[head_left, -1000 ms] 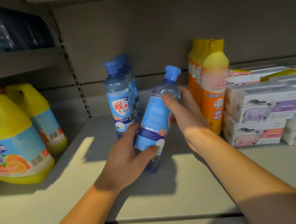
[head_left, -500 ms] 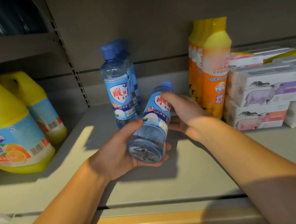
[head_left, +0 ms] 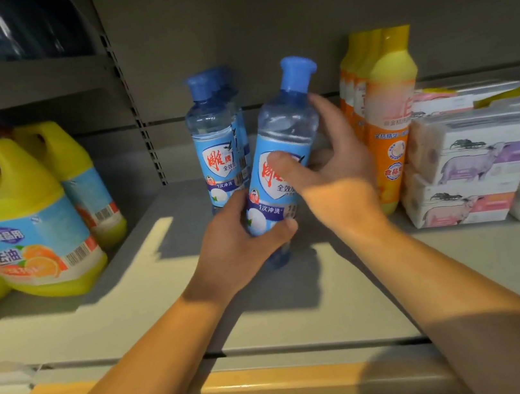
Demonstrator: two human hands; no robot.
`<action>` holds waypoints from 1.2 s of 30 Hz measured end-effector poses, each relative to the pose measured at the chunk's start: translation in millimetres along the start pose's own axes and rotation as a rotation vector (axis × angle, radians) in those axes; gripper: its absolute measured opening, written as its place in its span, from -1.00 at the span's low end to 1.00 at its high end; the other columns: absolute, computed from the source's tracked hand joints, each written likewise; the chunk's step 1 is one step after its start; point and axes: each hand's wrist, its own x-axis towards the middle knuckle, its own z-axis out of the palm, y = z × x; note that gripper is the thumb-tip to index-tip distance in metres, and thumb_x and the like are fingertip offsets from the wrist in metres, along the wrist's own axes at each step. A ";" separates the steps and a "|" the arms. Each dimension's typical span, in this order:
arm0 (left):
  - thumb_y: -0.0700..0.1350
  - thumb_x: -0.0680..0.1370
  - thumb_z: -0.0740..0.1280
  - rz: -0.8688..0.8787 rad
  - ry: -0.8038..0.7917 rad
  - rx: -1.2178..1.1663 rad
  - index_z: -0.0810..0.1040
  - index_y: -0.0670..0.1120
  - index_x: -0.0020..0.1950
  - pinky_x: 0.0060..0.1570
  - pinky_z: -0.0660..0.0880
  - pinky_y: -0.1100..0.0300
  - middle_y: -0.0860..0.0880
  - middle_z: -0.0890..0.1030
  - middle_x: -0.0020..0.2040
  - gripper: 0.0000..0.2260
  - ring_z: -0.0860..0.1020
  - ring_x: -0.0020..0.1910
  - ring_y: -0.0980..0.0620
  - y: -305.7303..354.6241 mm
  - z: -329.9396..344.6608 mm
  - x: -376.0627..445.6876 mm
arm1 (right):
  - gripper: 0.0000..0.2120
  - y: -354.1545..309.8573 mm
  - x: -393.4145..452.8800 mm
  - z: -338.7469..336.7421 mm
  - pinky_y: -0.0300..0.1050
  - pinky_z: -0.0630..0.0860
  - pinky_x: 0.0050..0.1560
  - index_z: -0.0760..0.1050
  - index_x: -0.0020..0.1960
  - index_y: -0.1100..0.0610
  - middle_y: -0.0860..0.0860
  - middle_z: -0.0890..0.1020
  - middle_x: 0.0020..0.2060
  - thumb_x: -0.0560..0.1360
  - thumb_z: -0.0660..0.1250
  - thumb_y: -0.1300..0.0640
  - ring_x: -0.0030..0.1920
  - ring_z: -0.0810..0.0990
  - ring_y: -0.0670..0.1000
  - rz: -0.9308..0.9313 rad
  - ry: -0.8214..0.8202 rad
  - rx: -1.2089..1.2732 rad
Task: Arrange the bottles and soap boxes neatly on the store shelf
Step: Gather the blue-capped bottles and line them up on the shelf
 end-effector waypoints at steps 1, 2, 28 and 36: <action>0.04 0.28 0.57 0.005 0.015 0.009 0.51 0.19 0.03 -0.07 0.53 0.40 0.23 0.67 -0.04 -0.61 0.62 -0.06 0.29 -2.2 -1.1 0.6 | -0.29 0.1 -2.6 1.4 -0.03 0.65 -0.02 0.34 0.37 -0.21 -0.23 0.61 0.16 0.28 0.52 -0.09 0.07 0.66 -0.12 -0.030 -0.035 -0.007; -0.01 0.29 0.60 0.009 0.019 0.019 0.53 0.18 0.02 -0.08 0.54 0.38 0.22 0.67 -0.05 -0.61 0.63 -0.07 0.28 -4.5 -2.5 1.0 | -0.28 -0.5 -5.1 3.1 0.01 0.64 0.02 0.33 0.38 -0.21 -0.18 0.60 0.20 0.28 0.52 -0.08 0.13 0.64 -0.09 -0.068 -0.062 -0.029; 0.07 0.41 0.52 -0.086 0.231 0.363 0.51 -0.07 0.25 -0.21 0.38 0.47 0.04 0.63 0.07 -0.52 0.56 -0.08 0.13 -20.5 -41.7 -16.2 | -0.35 39.9 -36.5 -36.9 -0.02 0.29 0.41 0.28 0.51 0.04 0.04 0.31 0.50 0.54 0.15 -0.30 0.46 0.27 0.13 0.257 -0.781 -1.017; -0.01 0.43 0.52 -0.114 0.303 0.371 0.42 -0.19 0.33 0.01 0.59 0.03 -0.13 0.63 0.21 -0.44 0.62 0.08 -0.11 -24.4 -41.9 -4.8 | -0.39 40.7 -39.4 -34.7 0.03 0.26 0.41 0.24 0.52 -0.02 0.00 0.27 0.50 0.55 0.11 -0.27 0.48 0.21 0.13 0.226 -0.787 -1.038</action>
